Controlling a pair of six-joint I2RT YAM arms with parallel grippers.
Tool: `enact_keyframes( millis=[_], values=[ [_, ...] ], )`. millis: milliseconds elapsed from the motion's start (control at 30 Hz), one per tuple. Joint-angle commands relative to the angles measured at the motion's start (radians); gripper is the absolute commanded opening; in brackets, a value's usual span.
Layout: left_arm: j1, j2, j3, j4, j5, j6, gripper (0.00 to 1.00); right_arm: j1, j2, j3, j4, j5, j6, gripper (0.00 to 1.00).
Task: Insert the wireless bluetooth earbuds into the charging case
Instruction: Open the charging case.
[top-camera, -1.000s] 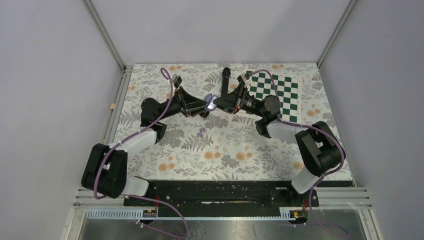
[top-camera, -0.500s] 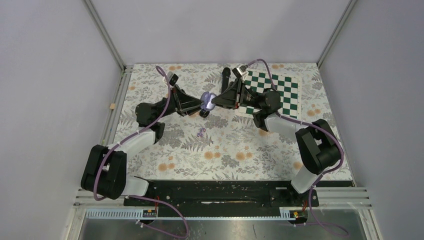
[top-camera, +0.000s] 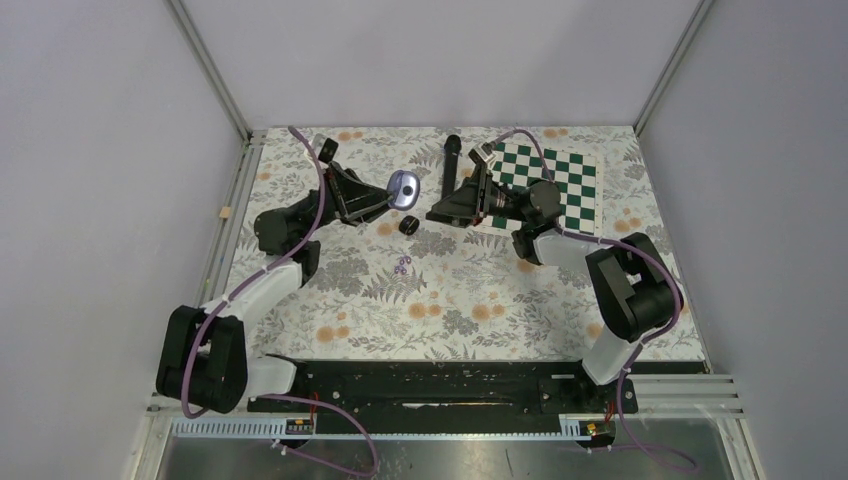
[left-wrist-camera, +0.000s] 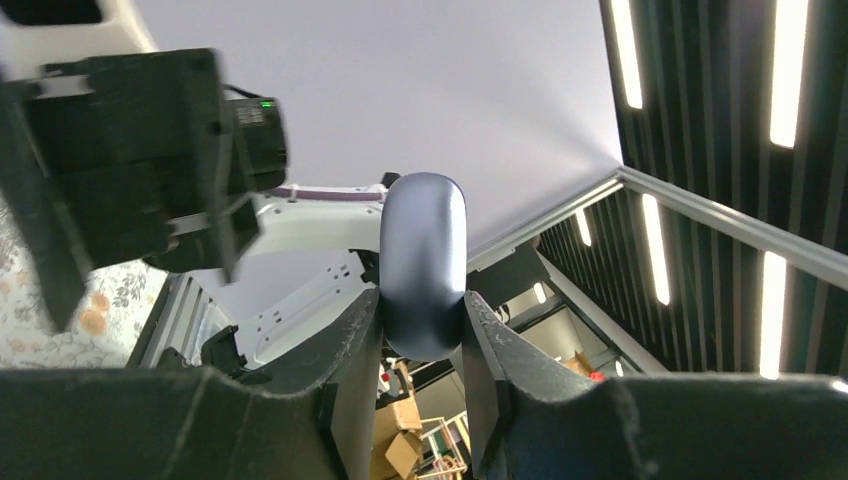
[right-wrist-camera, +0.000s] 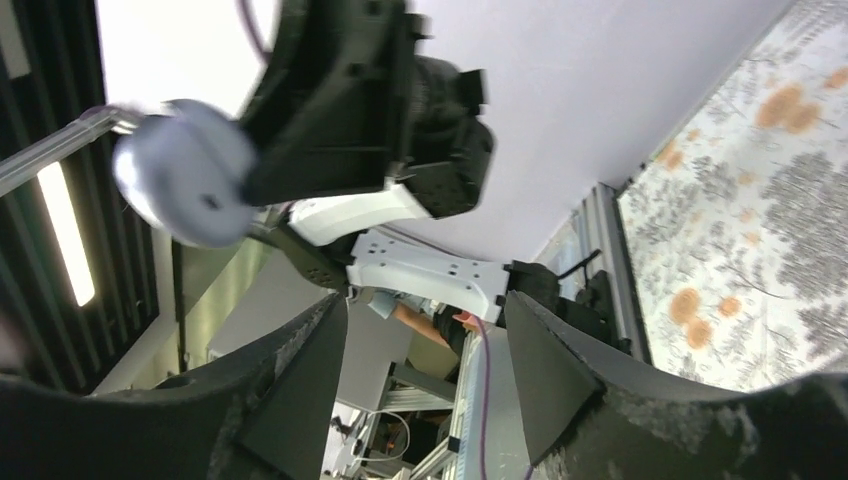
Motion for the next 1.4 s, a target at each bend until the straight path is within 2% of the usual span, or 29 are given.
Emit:
enact_keyframes(
  millis=[0,100,167,267,333,367,433,533,700,767,867,1367],
  values=[
    [0.005,-0.036,0.043,0.128,-0.044,-0.016,0.00,-0.015,-0.058,-0.031,-0.145,-0.018,-0.139,0.68],
    [0.006,-0.035,0.037,0.103,-0.038,-0.003,0.00,-0.014,-0.129,-0.044,-0.285,0.014,-0.255,0.73],
    [0.010,-0.045,0.029,0.028,-0.025,0.045,0.00,-0.015,-0.190,-0.044,-0.443,0.042,-0.362,0.78],
    [0.010,-0.103,0.026,-0.244,-0.006,0.223,0.00,-0.014,-0.311,-0.018,-0.851,0.149,-0.636,0.80],
    [0.010,-0.159,0.048,-0.499,-0.007,0.396,0.00,-0.014,-0.403,0.019,-1.127,0.261,-0.793,0.82],
    [0.010,-0.185,0.066,-0.646,-0.015,0.521,0.00,-0.014,-0.435,0.028,-1.208,0.309,-0.836,0.83],
    [0.010,-0.222,0.108,-0.882,-0.041,0.667,0.00,-0.012,-0.490,0.042,-1.309,0.386,-0.883,0.83],
    [0.011,-0.233,0.150,-1.069,-0.063,0.781,0.00,0.023,-0.551,0.076,-1.441,0.524,-0.939,0.83],
    [0.008,-0.227,0.173,-1.181,-0.092,0.861,0.00,0.148,-0.556,0.225,-1.684,0.788,-0.982,0.85],
    [0.008,-0.230,0.186,-1.229,-0.108,0.897,0.00,0.194,-0.535,0.298,-1.749,0.879,-0.975,0.85],
    [0.006,-0.232,0.210,-1.300,-0.130,0.952,0.00,0.243,-0.522,0.335,-1.753,0.960,-0.971,0.85],
    [0.002,-0.246,0.230,-1.347,-0.134,0.985,0.00,0.329,-0.327,0.506,-1.769,0.970,-0.943,0.83]
  ],
)
